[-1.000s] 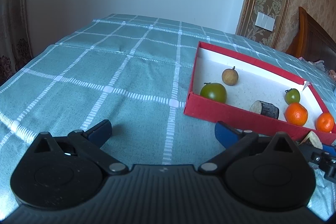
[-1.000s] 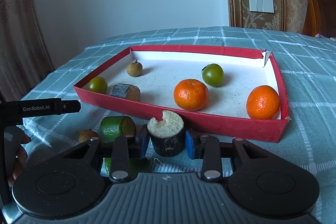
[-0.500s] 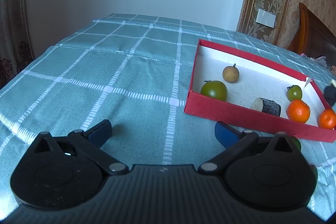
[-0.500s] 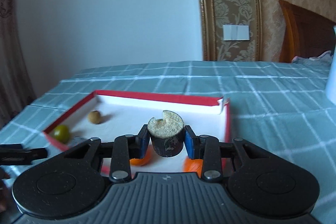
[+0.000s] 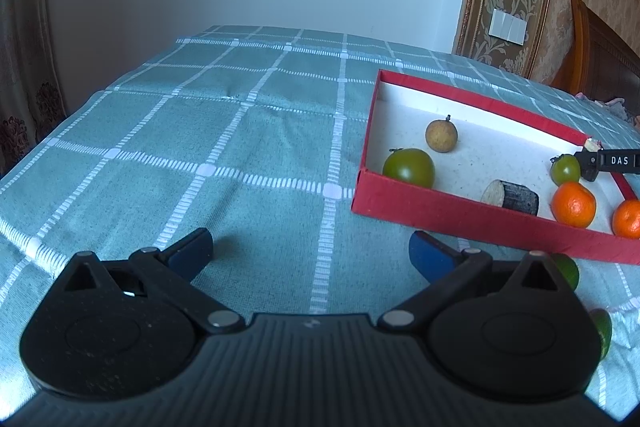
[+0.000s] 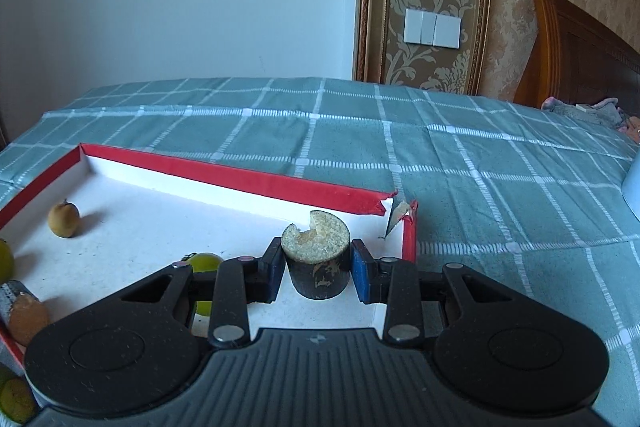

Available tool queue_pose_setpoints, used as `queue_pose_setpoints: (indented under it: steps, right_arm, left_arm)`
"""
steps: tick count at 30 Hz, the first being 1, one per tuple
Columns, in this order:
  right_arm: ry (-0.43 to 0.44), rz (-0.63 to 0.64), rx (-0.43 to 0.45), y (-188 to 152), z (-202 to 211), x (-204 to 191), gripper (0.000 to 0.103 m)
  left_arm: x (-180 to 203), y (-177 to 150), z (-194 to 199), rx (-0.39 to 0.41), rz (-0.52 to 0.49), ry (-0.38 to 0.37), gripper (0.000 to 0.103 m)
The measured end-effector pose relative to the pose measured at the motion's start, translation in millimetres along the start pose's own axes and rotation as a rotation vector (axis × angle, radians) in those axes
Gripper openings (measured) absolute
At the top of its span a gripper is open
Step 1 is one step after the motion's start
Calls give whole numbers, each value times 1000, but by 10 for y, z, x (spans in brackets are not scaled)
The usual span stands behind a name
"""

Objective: Organize fruits
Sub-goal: 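Carry the wood stump into the tray and open the right gripper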

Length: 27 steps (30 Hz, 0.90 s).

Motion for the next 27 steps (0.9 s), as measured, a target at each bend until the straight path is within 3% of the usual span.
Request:
queue_pose_setpoints:
  steps: [7, 27]
  right_arm:
    - [-19, 16, -38, -20, -32, -31, 34]
    - [-44, 44, 19, -65, 130, -51, 38]
  left_arm:
    - [14, 3, -11, -5, -9, 8, 103]
    - [14, 5, -9, -7, -13, 10, 103]
Point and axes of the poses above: each gripper's, at about its wrist camera, not at the fingertips, and z roughly against the way its jaws point, x to its right, y to its top, the point moved 1 cm from there along -z, roughly the way its jaws point, and after that the axes turned 8 degrees about -y, right-handed, at the moved point
